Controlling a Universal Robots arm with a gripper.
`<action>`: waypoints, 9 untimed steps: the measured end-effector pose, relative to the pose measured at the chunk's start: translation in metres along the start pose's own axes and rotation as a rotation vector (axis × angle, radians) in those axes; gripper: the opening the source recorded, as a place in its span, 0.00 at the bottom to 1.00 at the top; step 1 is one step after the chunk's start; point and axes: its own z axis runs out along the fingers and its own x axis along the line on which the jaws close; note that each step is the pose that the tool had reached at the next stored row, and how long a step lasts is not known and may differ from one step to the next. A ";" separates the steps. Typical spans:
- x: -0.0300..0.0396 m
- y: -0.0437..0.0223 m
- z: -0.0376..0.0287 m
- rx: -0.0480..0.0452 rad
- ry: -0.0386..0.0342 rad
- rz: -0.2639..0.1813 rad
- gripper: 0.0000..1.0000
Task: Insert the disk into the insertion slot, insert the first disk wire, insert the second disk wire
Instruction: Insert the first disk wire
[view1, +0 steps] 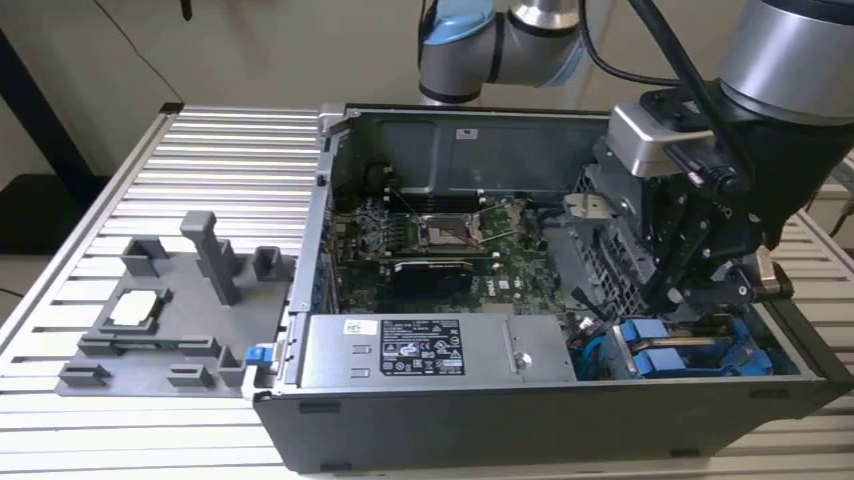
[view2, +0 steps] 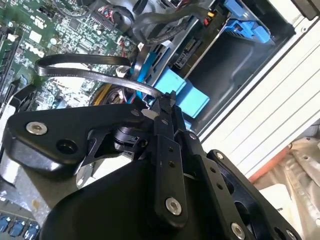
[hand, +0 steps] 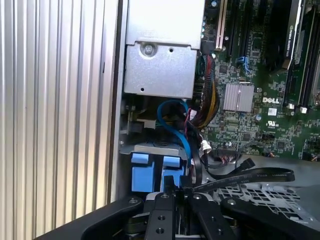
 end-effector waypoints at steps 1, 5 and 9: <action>0.0017 -0.0016 0.0001 -0.0020 -0.0013 0.000 0.16; 0.0082 -0.0081 0.0007 -0.0090 -0.0058 0.000 0.16; 0.0133 -0.0144 0.0012 -0.0133 -0.0114 0.000 0.16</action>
